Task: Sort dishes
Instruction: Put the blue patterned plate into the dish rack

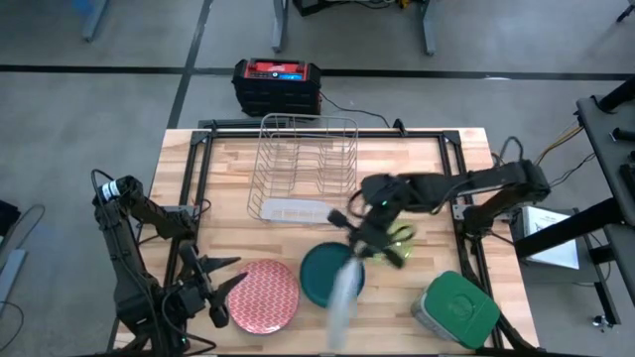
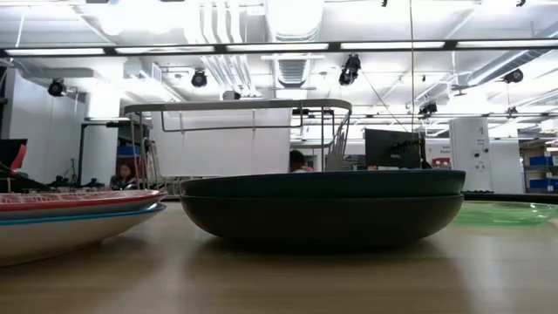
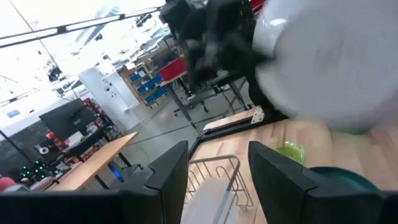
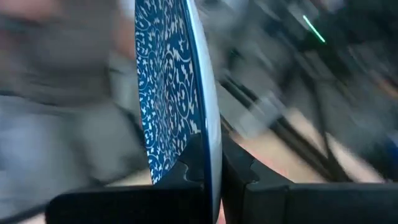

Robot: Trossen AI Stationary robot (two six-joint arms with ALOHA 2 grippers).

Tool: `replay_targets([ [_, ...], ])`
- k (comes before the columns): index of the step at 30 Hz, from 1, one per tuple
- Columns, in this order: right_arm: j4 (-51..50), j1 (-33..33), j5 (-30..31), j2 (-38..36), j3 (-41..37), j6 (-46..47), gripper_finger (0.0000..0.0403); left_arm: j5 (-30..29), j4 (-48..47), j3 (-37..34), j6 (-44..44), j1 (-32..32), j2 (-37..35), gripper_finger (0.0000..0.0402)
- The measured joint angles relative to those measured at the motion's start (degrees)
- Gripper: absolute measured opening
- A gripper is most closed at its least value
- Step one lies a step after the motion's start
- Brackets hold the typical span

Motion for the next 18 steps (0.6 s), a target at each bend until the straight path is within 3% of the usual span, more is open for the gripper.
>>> replay_targets([
  [4, 0.11, -1.44, -22.57, -3.88, -1.57, -8.96, 0.0002, 0.01, 0.8, -0.29, -0.13, -0.02, 0.0, 0.0157],
  [7, -0.84, -1.59, -31.56, -5.27, -2.33, -16.11, 0.0002, 0.04, 0.95, -0.49, -0.13, -0.02, 0.02, 0.0157],
  [18, -5.63, -1.93, -32.02, -5.99, -2.78, -24.07, 0.0002, 0.48, 1.29, -0.98, -0.12, -0.02, 0.04, 0.0157],
])
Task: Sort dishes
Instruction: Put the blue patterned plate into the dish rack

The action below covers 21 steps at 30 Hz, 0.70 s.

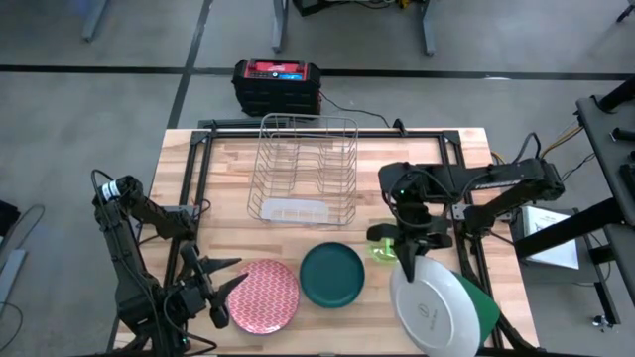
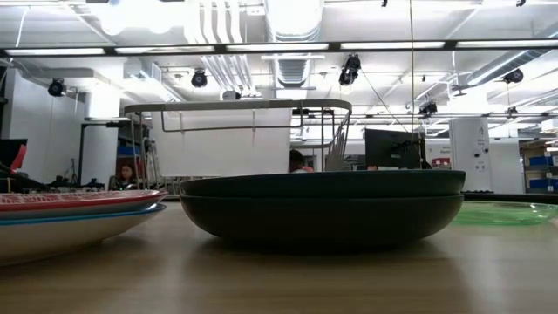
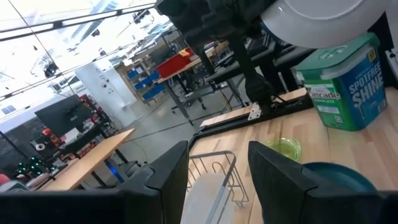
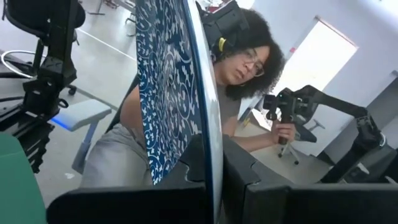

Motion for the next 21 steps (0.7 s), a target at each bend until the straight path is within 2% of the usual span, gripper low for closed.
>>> replay_targets([
  [9, -4.86, 0.36, 2.0, 0.69, -0.62, -2.98, 0.0002, 0.02, -0.12, -0.27, 2.43, 0.0, 0.0, 0.0157],
  [12, -8.09, 1.11, 7.66, 1.27, -0.95, -6.65, 0.0002, 0.01, -0.12, -0.49, 3.48, 0.0, 0.0, 0.0157],
  [21, -9.31, 6.09, 22.63, 3.1, -1.03, -8.29, 0.0002, 0.02, -0.47, -1.39, 5.83, 0.0, 0.01, 0.0157],
])
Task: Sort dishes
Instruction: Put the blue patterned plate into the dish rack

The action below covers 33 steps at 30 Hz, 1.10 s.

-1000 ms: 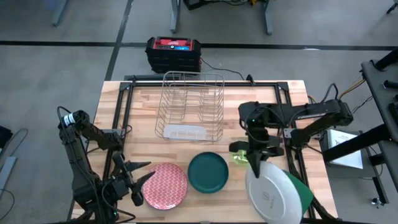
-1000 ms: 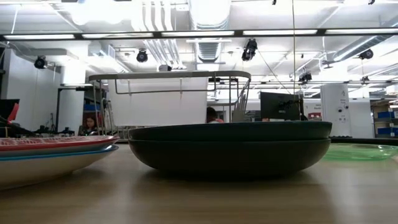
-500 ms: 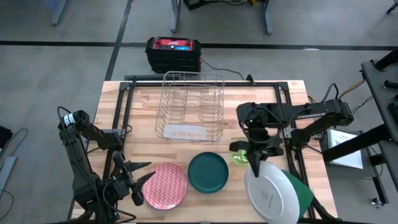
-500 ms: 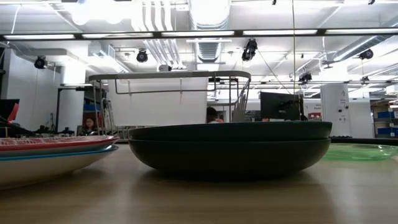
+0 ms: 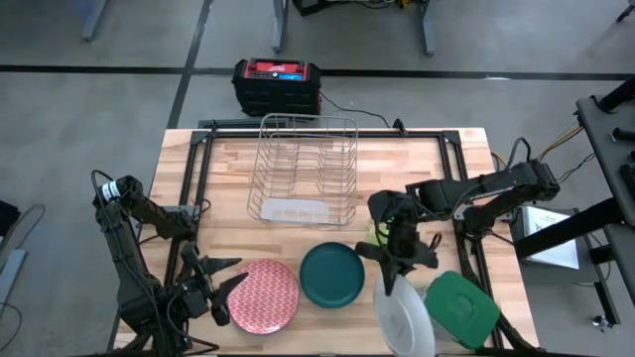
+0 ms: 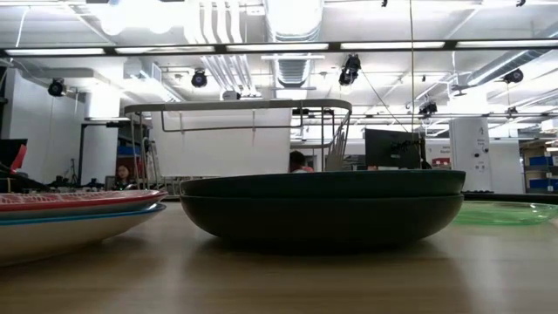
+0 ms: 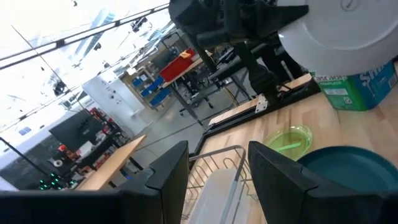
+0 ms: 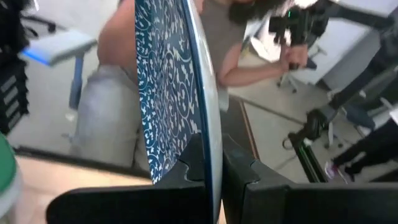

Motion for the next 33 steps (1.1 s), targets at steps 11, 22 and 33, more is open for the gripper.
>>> replay_targets([
  [11, -5.56, 0.44, 4.82, 0.28, 0.0, -5.36, 0.0002, -1.03, -0.75, 0.0, 6.67, 0.0, 0.02, 0.0157],
  [22, -6.62, 0.28, 11.31, 1.05, 0.0, -5.32, 0.0002, -1.05, -4.78, 0.07, 6.7, 0.0, 0.02, 0.0157],
  [33, -6.84, 0.3, 11.06, 1.14, -0.37, -4.72, 0.0002, -1.05, -6.75, 0.07, 6.68, 0.0, 0.02, 0.0157],
])
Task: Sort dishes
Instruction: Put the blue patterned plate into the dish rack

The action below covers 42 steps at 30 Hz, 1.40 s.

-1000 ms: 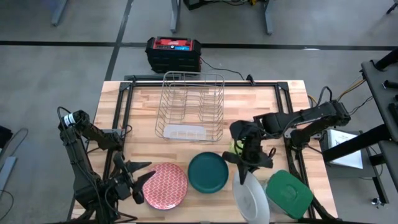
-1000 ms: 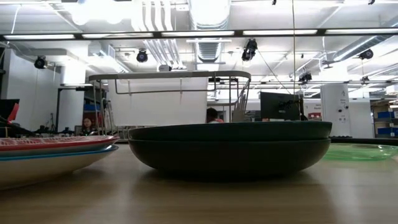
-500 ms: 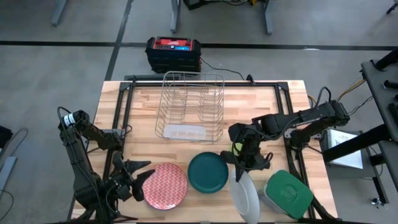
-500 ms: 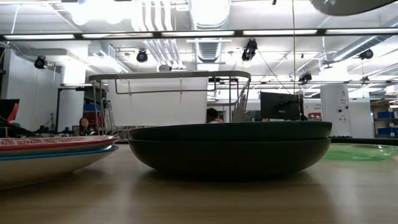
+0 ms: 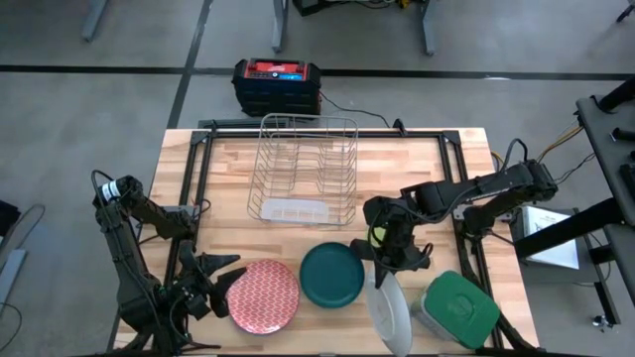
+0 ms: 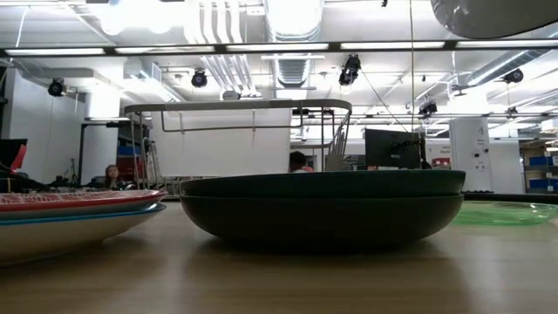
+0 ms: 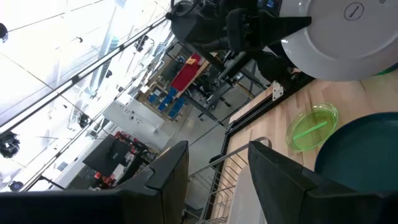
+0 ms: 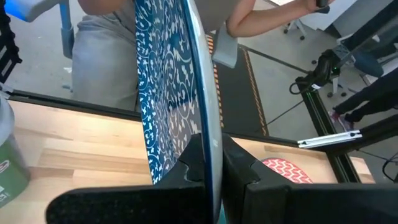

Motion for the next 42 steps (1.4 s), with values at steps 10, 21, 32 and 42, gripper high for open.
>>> replay_targets([
  [10, 0.02, 0.0, -0.02, 0.0, 0.0, 0.0, 0.0002, 0.0, 0.0, 0.02, 0.0, 0.0, 0.0, 0.0157],
  [21, -1.46, 0.0, -4.49, -0.38, -0.02, -3.07, 0.0002, 0.0, -0.22, 0.04, 0.0, 0.0, 0.0, 0.0157],
  [32, -1.55, 0.22, -11.19, -2.7, 0.0, -6.61, 0.0002, 0.0, -0.42, 0.04, 0.0, 0.0, -0.02, 0.0157],
  [42, -4.29, 1.48, -15.13, -4.08, 0.02, -10.72, 0.0002, 0.01, -0.46, 0.07, 0.0, 0.11, -0.02, 0.0157],
])
